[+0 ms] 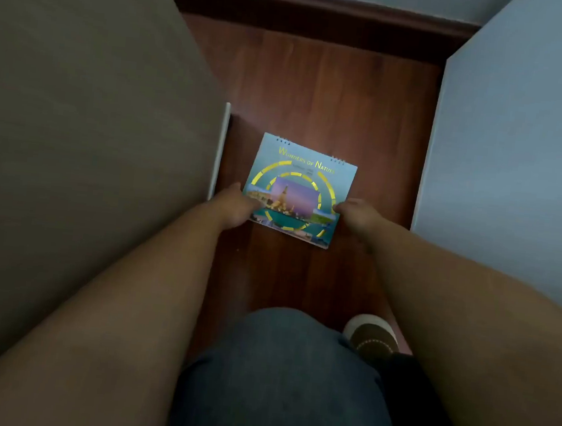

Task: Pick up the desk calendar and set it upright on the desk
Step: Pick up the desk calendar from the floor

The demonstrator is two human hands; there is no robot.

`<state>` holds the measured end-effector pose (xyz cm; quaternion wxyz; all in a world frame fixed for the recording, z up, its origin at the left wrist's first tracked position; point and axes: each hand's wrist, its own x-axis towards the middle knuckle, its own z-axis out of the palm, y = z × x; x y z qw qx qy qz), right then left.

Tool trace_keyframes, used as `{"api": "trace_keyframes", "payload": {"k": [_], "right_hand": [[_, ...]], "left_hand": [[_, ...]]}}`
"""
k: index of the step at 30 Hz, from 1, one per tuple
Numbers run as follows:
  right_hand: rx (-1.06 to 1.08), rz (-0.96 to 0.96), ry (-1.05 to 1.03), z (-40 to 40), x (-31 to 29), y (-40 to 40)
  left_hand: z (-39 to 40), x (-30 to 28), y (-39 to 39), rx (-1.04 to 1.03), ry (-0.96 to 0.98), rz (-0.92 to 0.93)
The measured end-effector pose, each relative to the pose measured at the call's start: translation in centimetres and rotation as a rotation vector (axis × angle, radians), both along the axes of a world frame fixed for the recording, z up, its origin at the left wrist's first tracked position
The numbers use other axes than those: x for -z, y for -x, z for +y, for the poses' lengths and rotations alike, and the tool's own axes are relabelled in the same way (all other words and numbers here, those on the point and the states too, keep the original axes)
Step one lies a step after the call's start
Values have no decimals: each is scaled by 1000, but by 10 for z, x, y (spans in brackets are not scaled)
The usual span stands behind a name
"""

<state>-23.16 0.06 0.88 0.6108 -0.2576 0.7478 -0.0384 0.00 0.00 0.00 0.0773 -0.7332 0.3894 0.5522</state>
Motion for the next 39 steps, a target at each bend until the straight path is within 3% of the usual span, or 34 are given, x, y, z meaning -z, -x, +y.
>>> {"api": "trace_keyframes", "payload": {"k": [4,7,11,15,25,32,39], "right_hand": [[227,-64,-17,5,18,-12],[376,-95,-82,8,22,-14],[333,-35,-41,2,10,-2],[247,-57,6,-10,-44,12],[203,-56,193,-34,-338,49],[267,69,316,-21,-541,41],[193,-58,476,-16,-690,19]], "left_hand": [[13,15,0,-146,-20,125],[15,17,-1,-202,7,100],[18,8,2,-224,10,125],[19,-45,6,-305,49,185],[17,-337,35,-268,317,203],[34,-548,42,-146,346,158],[46,-686,22,-111,401,142]]}}
